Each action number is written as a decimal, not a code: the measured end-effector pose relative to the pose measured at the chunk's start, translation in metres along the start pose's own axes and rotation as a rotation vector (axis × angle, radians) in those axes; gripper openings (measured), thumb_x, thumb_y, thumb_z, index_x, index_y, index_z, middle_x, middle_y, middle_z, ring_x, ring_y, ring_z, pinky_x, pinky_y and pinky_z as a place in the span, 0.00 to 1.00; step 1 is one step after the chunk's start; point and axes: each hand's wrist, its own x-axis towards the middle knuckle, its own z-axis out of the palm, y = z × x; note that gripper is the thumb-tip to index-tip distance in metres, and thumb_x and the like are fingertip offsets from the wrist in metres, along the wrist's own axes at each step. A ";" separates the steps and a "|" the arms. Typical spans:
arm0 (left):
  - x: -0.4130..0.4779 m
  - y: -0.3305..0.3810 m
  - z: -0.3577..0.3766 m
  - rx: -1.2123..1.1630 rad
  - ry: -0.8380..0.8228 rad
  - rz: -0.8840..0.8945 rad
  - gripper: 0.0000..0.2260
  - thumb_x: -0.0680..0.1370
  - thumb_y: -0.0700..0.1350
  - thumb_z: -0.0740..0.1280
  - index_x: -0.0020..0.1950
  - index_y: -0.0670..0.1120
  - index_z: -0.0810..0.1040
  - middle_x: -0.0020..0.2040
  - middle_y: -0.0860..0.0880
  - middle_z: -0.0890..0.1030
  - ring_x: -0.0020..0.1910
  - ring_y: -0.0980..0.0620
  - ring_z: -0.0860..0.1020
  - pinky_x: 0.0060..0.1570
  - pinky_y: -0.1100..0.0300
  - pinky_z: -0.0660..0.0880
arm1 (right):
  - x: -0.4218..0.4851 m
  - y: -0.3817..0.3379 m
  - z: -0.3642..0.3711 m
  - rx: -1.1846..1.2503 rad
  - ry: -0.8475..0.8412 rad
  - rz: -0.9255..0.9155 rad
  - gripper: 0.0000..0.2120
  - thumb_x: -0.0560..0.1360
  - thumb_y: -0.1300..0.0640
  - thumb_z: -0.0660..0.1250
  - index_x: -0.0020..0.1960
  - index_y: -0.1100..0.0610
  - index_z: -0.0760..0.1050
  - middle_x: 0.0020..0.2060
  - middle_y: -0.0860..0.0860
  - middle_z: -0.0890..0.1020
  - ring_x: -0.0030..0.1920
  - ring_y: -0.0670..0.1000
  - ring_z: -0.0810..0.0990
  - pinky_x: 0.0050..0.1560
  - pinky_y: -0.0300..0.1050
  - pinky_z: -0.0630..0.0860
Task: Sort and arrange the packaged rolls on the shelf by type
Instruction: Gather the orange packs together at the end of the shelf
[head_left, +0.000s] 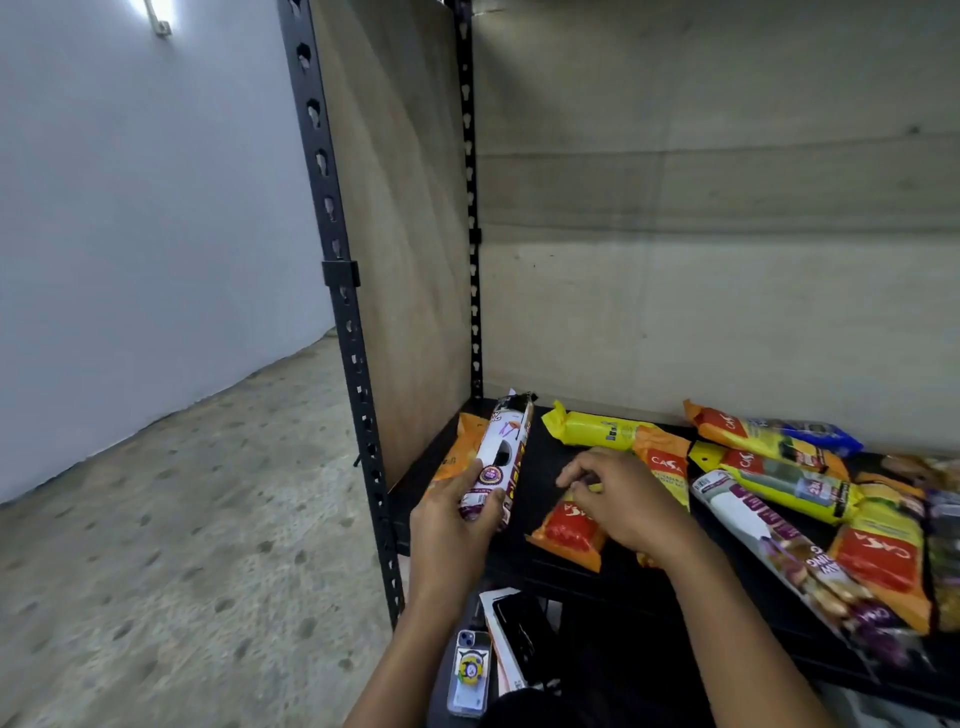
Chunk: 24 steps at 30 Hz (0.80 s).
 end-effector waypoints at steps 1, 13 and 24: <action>-0.003 0.007 0.010 -0.015 -0.022 0.012 0.19 0.75 0.47 0.74 0.66 0.50 0.80 0.54 0.57 0.82 0.48 0.63 0.81 0.44 0.72 0.76 | -0.012 0.008 -0.011 0.005 0.029 0.028 0.05 0.79 0.54 0.67 0.47 0.46 0.80 0.51 0.42 0.79 0.52 0.43 0.78 0.51 0.43 0.77; -0.038 0.078 0.117 -0.119 -0.241 0.129 0.20 0.75 0.49 0.74 0.67 0.48 0.79 0.55 0.55 0.82 0.51 0.62 0.79 0.47 0.78 0.70 | -0.122 0.091 -0.063 -0.138 0.345 0.222 0.08 0.78 0.48 0.66 0.55 0.46 0.79 0.51 0.42 0.76 0.51 0.43 0.76 0.49 0.44 0.76; -0.081 0.104 0.167 -0.074 -0.370 0.197 0.21 0.73 0.53 0.76 0.64 0.48 0.81 0.56 0.54 0.83 0.52 0.62 0.79 0.49 0.75 0.73 | -0.154 0.125 -0.075 -0.225 0.352 0.258 0.15 0.78 0.53 0.67 0.65 0.48 0.78 0.58 0.42 0.74 0.57 0.42 0.73 0.54 0.36 0.71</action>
